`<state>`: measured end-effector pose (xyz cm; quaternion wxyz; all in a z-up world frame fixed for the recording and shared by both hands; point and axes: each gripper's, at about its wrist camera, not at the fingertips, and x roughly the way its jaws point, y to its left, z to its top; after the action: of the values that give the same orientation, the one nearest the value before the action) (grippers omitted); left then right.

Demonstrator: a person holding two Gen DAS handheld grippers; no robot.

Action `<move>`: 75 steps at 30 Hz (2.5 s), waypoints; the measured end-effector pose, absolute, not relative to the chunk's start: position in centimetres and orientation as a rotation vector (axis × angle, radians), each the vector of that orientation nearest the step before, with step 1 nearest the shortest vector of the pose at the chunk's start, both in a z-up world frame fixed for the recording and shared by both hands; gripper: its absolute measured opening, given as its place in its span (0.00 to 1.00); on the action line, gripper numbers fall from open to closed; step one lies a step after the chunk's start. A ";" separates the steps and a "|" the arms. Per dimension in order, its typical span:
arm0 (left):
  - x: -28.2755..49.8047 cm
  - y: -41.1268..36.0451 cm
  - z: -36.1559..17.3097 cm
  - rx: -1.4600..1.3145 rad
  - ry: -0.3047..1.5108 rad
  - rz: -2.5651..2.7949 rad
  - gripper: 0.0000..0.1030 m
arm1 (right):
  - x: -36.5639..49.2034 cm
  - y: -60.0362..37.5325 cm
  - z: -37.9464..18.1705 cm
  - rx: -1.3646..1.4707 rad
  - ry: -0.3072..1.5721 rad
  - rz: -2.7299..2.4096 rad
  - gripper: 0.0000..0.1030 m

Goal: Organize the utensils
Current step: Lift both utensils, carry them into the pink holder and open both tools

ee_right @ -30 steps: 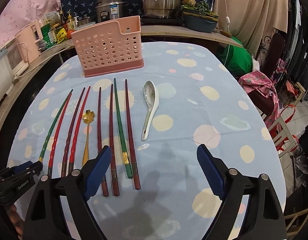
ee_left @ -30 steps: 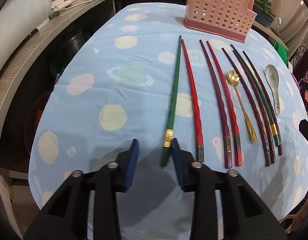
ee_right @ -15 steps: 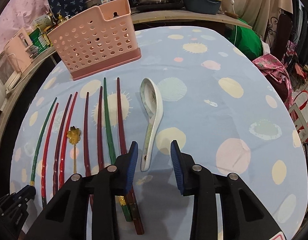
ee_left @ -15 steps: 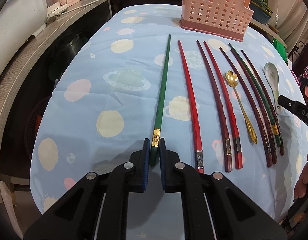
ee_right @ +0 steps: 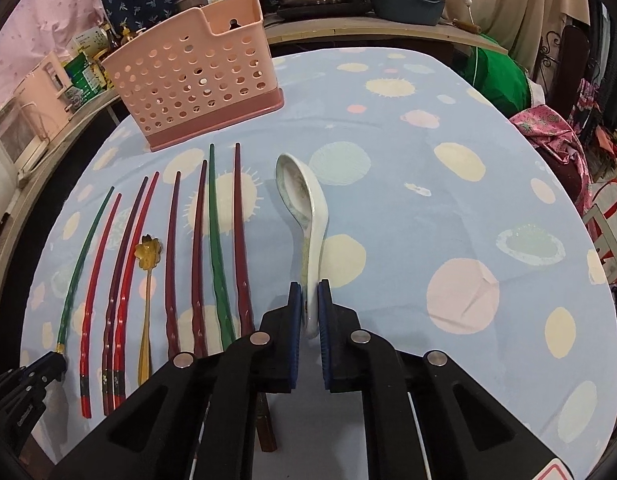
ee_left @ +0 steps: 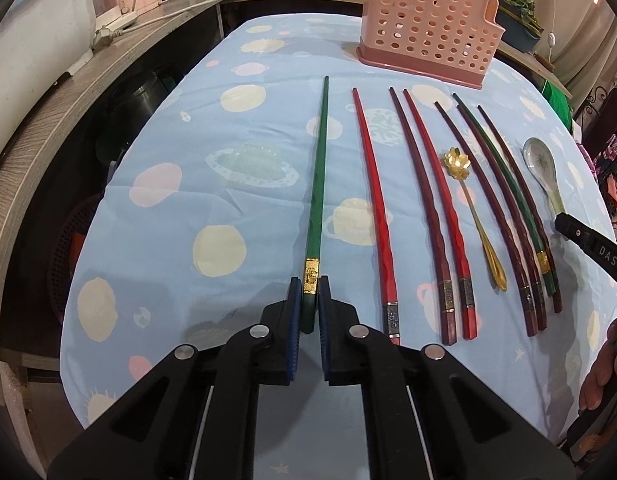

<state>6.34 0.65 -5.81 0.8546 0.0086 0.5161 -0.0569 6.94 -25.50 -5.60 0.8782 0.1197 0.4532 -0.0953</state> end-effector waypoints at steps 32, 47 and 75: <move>12.2 0.2 12.4 -0.074 0.719 -0.177 0.07 | 8.5 -29.1 8.1 0.313 0.678 -0.154 0.06; 20.8 -1.4 22.4 -0.164 0.487 -0.186 0.07 | 20.2 -30.0 13.4 0.320 0.547 -0.132 0.06; 26.0 -3.0 20.0 -0.198 0.508 -0.156 0.35 | 25.7 -29.6 9.4 0.341 0.622 -0.111 0.33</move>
<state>25.98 -2.97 20.05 0.9601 -0.0976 0.2507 -0.0767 25.65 -29.57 9.38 0.9363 0.1669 0.3042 -0.0543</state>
